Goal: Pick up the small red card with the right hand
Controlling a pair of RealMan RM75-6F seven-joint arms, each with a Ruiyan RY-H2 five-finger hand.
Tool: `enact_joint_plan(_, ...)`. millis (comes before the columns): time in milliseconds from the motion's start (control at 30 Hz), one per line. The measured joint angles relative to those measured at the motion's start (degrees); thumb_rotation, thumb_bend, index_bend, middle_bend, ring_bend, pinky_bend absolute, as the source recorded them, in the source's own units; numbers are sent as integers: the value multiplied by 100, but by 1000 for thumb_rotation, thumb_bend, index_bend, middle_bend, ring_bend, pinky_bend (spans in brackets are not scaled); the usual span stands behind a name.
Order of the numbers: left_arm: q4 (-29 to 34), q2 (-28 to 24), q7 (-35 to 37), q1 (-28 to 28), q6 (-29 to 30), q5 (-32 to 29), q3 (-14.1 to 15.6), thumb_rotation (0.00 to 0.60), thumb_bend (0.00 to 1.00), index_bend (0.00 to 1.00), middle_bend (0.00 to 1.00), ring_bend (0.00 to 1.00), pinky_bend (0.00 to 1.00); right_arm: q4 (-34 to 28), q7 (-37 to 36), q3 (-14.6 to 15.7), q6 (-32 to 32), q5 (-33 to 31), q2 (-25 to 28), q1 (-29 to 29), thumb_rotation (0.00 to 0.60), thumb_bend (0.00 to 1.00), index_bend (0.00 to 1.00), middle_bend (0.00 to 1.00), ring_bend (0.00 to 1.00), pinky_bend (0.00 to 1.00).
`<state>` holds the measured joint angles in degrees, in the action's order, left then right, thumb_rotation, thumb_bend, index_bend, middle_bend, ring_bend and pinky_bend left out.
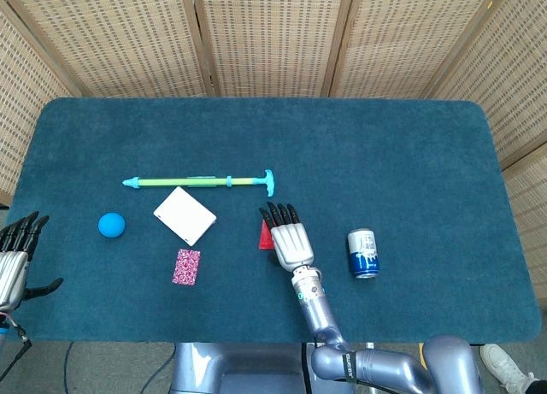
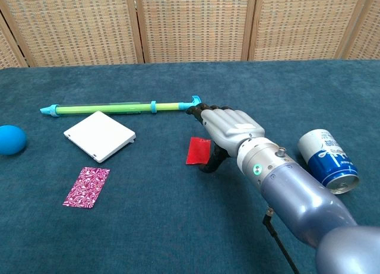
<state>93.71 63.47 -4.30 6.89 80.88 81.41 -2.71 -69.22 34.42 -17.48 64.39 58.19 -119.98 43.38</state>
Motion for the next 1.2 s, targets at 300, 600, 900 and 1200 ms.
enact_joint_plan(300,-34,8,9,14,-41,-56,-18,600,145,0,0,0,49,487,-207,-94,-211,-50,-159,85,600,363,73,0,0,0)
enact_joint_plan(600,-62,26,-6,35,-94,-102,-27,600,144,0,0,0,49,806,-356,-176,-372,-63,-255,167,600,363,77,0,0,0)
enact_joint_plan(900,-69,24,3,38,-101,-129,-40,600,144,0,0,0,50,1073,-474,-211,-402,17,-372,239,600,361,358,0,0,0)
enact_joint_plan(1200,-68,14,21,36,-91,-118,-40,600,144,0,0,0,50,1294,-544,-210,-438,38,-479,244,600,354,475,3,0,0)
